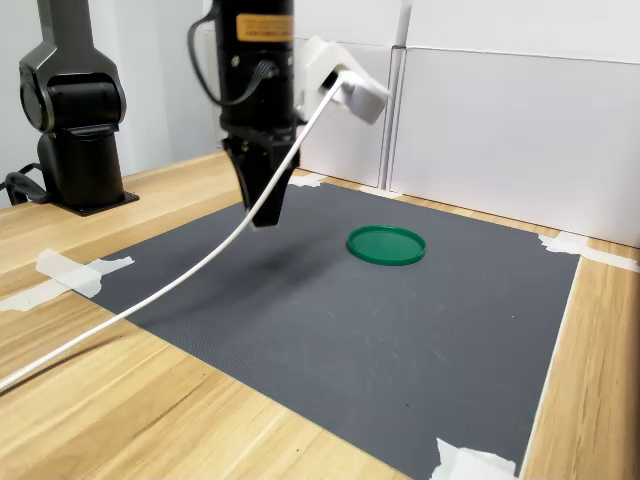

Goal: Grasp a white terminal and put it in the green lid.

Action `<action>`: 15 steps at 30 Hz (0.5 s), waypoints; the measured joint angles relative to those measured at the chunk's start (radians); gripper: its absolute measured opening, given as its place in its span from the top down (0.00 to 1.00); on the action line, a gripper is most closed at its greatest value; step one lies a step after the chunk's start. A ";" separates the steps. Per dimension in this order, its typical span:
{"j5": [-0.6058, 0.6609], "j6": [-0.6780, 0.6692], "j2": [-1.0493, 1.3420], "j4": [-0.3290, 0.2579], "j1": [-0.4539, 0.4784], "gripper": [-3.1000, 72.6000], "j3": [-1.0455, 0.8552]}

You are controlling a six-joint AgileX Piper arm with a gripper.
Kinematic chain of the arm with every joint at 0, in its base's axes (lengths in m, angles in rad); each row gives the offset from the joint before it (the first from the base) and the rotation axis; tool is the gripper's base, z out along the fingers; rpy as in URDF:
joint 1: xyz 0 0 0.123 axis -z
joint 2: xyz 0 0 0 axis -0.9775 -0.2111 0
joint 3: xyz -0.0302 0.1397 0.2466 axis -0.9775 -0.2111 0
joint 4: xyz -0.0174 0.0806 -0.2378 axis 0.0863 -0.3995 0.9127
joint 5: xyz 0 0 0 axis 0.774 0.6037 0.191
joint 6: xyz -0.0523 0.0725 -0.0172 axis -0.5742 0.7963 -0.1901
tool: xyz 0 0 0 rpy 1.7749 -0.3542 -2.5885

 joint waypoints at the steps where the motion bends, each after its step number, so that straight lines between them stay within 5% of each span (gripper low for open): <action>1: 0.012 0.023 0.001 0.000 -0.024 0.85 0.020; 15: -0.034 0.151 -0.070 -0.008 -0.290 0.85 0.150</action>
